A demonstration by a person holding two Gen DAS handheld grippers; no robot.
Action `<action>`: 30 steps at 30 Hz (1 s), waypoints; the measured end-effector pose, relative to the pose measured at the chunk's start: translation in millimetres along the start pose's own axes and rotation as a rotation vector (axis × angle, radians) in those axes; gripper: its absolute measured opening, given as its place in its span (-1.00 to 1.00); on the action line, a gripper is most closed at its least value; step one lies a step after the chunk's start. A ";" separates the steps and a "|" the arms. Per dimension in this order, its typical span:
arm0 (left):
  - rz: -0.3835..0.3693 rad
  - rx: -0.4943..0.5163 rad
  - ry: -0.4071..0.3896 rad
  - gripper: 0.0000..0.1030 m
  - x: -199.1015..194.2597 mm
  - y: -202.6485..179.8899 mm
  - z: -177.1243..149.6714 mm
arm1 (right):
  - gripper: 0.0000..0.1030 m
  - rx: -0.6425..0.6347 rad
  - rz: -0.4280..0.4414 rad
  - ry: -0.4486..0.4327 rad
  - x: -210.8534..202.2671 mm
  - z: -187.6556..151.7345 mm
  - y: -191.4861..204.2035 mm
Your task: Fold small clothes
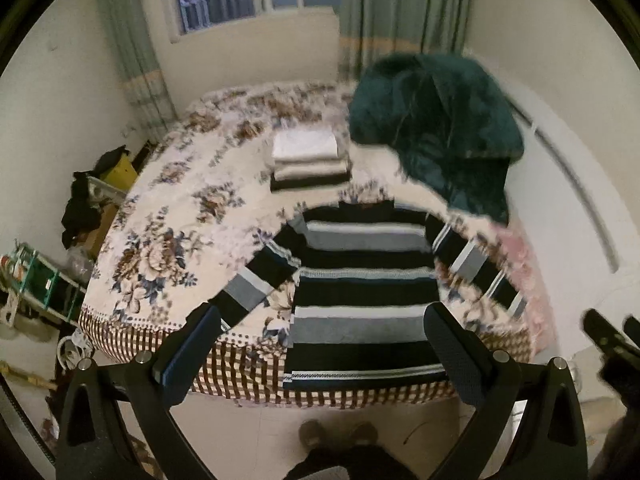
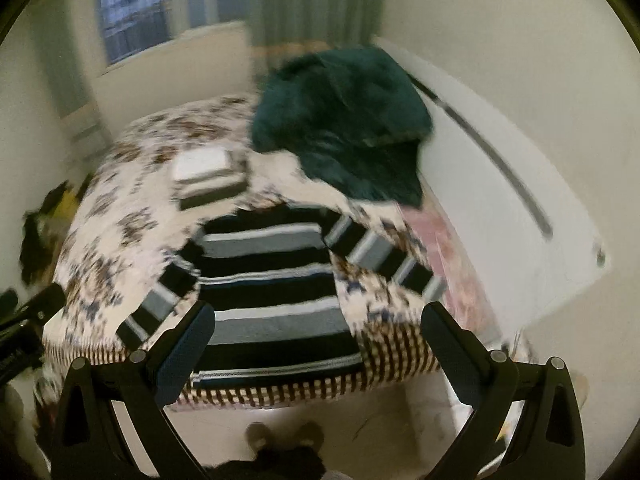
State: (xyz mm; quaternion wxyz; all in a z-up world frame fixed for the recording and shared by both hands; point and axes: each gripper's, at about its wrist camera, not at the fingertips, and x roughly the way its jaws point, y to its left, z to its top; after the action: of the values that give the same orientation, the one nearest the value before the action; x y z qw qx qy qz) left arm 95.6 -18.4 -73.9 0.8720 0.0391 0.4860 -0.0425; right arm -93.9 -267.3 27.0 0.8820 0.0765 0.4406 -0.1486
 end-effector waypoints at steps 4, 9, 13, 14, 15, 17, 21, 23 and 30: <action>0.029 0.040 0.056 1.00 79.3 -23.8 5.1 | 1.00 0.197 -0.054 0.100 86.2 -25.6 -56.3; 0.098 0.033 0.133 1.00 170.9 -51.7 5.3 | 0.35 0.398 -0.125 0.224 211.0 -66.7 -150.8; 0.175 0.007 0.265 1.00 260.5 -68.7 3.9 | 0.05 0.656 -0.089 0.316 328.5 -95.5 -242.6; 0.185 -0.002 0.287 1.00 278.9 -72.1 2.7 | 0.05 0.729 -0.072 0.320 360.2 -101.5 -267.0; 0.207 -0.008 0.307 1.00 305.4 -77.4 1.2 | 0.05 0.790 -0.059 0.326 392.5 -106.6 -288.7; 0.231 -0.017 0.338 1.00 341.1 -85.1 -4.0 | 0.06 0.914 -0.027 0.347 451.4 -115.4 -319.0; 0.227 -0.091 0.424 1.00 427.7 -92.3 -24.4 | 0.06 1.096 -0.047 0.374 573.9 -136.7 -369.7; 0.206 -0.177 0.510 1.00 474.2 -88.9 -43.5 | 0.06 1.150 -0.078 0.360 618.4 -143.4 -385.6; 0.222 -0.271 0.574 1.00 544.0 -79.2 -73.2 | -0.61 1.175 -0.182 0.150 686.2 -132.7 -402.8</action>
State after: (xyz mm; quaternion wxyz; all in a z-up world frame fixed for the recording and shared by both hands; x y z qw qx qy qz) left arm 310.0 -108.7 -577.3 0.6963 -0.0141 0.7057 0.1302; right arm 62.8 -745.9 -603.2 0.6422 0.5236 0.3506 -0.4365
